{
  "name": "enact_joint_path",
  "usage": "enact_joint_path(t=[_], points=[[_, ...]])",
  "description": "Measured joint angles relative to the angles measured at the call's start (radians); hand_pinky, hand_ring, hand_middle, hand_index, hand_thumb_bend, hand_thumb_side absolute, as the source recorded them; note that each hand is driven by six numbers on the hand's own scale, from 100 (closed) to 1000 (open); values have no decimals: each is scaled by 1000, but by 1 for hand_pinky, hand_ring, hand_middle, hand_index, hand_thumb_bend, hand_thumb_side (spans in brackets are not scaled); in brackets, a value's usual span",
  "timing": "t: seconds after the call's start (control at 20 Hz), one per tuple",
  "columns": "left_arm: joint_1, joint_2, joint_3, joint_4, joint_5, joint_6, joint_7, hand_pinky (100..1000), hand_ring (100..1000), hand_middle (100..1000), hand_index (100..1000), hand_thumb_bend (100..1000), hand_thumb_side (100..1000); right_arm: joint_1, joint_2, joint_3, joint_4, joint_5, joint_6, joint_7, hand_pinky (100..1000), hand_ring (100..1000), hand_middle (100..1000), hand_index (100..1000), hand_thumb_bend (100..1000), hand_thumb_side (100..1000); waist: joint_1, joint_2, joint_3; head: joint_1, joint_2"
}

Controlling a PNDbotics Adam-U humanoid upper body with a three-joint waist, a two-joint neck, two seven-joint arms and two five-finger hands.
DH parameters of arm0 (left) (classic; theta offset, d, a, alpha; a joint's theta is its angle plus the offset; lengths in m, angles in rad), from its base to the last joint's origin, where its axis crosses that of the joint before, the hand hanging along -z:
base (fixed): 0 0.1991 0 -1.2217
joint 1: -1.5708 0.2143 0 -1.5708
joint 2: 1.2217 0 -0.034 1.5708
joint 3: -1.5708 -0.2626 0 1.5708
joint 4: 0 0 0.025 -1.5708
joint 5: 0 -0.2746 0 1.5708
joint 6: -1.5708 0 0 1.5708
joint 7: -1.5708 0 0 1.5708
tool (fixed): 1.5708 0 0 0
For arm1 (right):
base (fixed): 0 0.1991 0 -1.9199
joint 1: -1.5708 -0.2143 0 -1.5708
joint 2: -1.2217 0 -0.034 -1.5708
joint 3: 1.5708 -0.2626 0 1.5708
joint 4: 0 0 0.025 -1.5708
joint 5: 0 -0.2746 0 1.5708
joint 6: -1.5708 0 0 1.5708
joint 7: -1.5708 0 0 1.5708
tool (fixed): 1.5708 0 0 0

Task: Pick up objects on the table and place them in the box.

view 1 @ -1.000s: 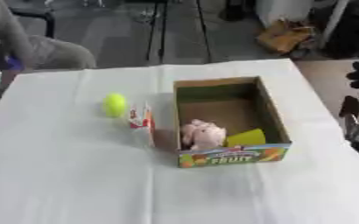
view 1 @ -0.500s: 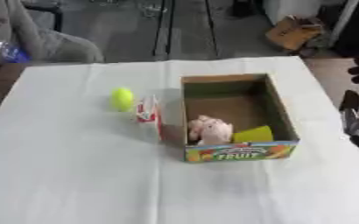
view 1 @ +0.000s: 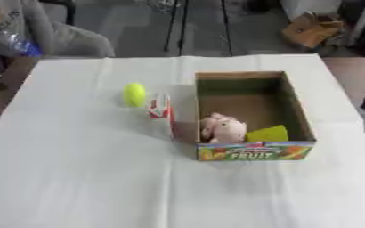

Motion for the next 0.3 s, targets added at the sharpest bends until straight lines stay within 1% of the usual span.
enact_joint_path(t=[0.25, 0.3], points=[[0, 0, 0, -1, -6, 4, -8, 617, 740, 761, 839, 488, 833, 0, 0, 0, 0, 2, -3, -5, 630, 731, 746, 925, 100, 374, -1, 0, -1, 1, 9], [0, 0, 0, -1, -7, 4, -10, 617, 740, 760, 839, 491, 828, 1, 0, 0, 0, 2, -3, -5, 630, 731, 746, 925, 100, 361, -1, 0, -1, 1, 9]])
